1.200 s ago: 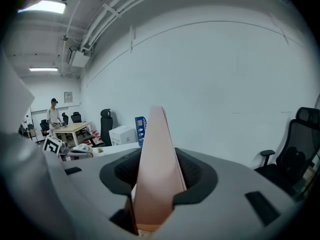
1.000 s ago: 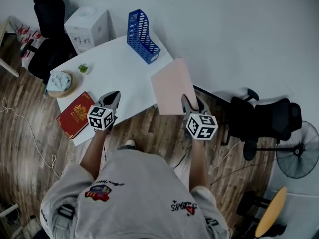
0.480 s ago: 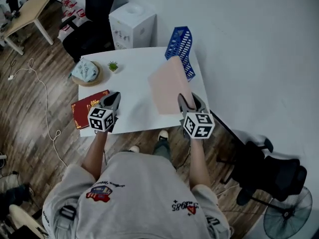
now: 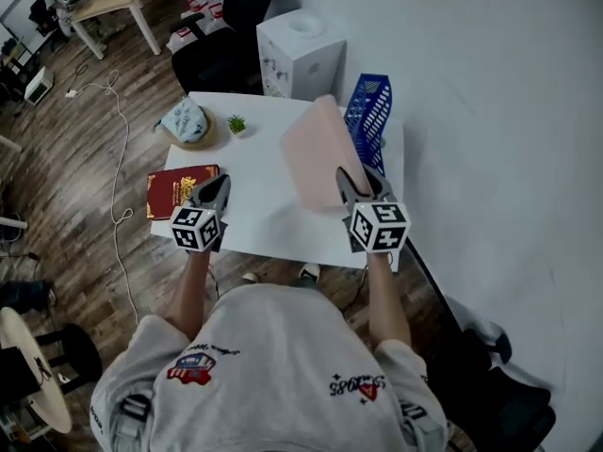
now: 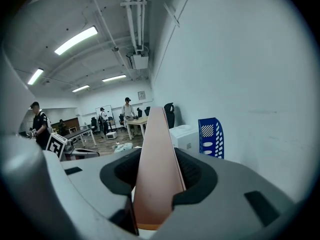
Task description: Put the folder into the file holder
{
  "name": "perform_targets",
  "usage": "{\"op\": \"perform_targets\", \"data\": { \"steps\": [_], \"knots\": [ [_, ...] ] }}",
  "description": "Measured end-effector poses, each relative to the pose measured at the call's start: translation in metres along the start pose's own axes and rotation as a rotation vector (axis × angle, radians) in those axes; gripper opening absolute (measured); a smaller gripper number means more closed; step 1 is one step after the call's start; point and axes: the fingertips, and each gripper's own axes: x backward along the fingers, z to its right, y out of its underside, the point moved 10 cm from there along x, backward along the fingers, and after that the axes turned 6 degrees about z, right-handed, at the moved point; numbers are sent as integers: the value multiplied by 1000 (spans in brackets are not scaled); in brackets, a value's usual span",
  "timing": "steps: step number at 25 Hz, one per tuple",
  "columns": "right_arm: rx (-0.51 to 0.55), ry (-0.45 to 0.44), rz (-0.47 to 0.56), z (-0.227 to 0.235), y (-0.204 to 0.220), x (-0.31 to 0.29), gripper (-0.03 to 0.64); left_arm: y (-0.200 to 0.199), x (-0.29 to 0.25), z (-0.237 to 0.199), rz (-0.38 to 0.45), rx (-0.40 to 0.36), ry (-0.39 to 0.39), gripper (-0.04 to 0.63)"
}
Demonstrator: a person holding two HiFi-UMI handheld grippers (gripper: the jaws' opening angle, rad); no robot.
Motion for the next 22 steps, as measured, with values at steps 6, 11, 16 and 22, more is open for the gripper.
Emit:
{"op": "perform_targets", "data": {
  "steps": [6, 11, 16, 22],
  "knots": [
    [8, -112, -1, 18, -3, -20, 176, 8, 4, 22, 3, 10, -99, 9],
    [-14, -120, 36, 30, -8, -31, 175, 6, -3, 21, 3, -7, -116, 9],
    [-23, -98, 160, 40, -36, -26, 173, -2, -24, 10, 34, 2, -106, 8],
    [5, -35, 379, 53, -103, 15, 173, -6, -52, 21, 38, 6, -33, 8]
  ]
}}
